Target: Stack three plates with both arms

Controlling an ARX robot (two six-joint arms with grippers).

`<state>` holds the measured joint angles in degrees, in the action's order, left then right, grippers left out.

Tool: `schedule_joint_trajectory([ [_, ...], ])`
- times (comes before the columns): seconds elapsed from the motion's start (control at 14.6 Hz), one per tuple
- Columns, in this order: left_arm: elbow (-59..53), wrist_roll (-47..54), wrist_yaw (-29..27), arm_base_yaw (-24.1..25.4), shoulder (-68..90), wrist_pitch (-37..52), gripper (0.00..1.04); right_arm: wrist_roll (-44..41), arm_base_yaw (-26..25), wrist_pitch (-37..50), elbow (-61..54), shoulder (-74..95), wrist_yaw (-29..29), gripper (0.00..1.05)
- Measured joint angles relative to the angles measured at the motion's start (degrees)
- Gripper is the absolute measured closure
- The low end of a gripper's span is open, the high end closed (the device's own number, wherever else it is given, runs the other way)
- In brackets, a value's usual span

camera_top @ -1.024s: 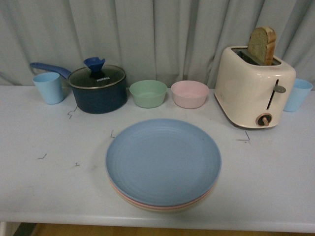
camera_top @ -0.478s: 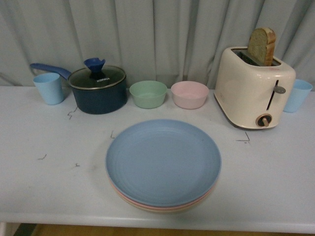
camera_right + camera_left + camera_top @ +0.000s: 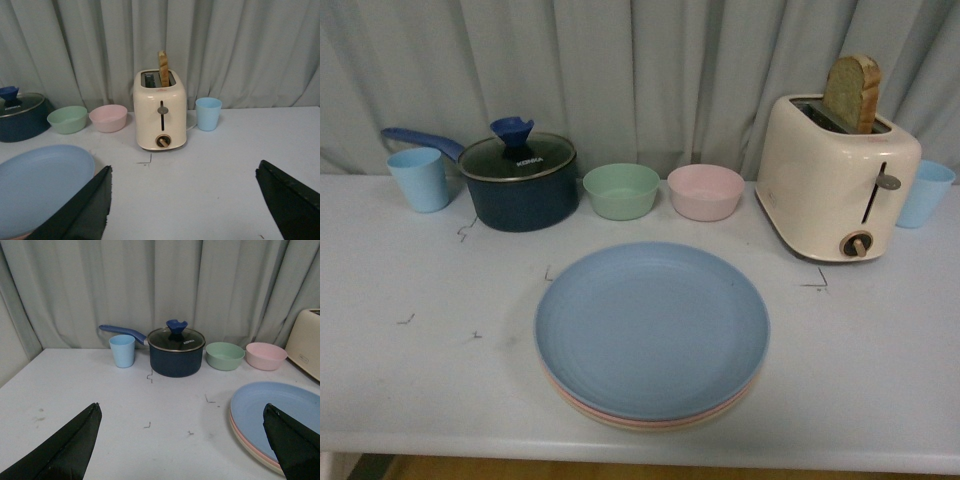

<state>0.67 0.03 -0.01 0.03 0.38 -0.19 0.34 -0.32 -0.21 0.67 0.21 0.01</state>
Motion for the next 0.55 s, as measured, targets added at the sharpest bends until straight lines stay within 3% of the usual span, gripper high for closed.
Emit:
schedule_joint_trajectory([
  [0.14, 0.0, 0.0, 0.0, 0.0, 0.0, 0.0, 0.07, 0.0, 0.0, 0.02, 0.0, 0.0, 0.0, 0.05],
  [0.55, 0.0, 0.0, 0.0, 0.0, 0.0, 0.0, 0.07, 0.0, 0.0, 0.0, 0.0, 0.0, 0.0, 0.06],
])
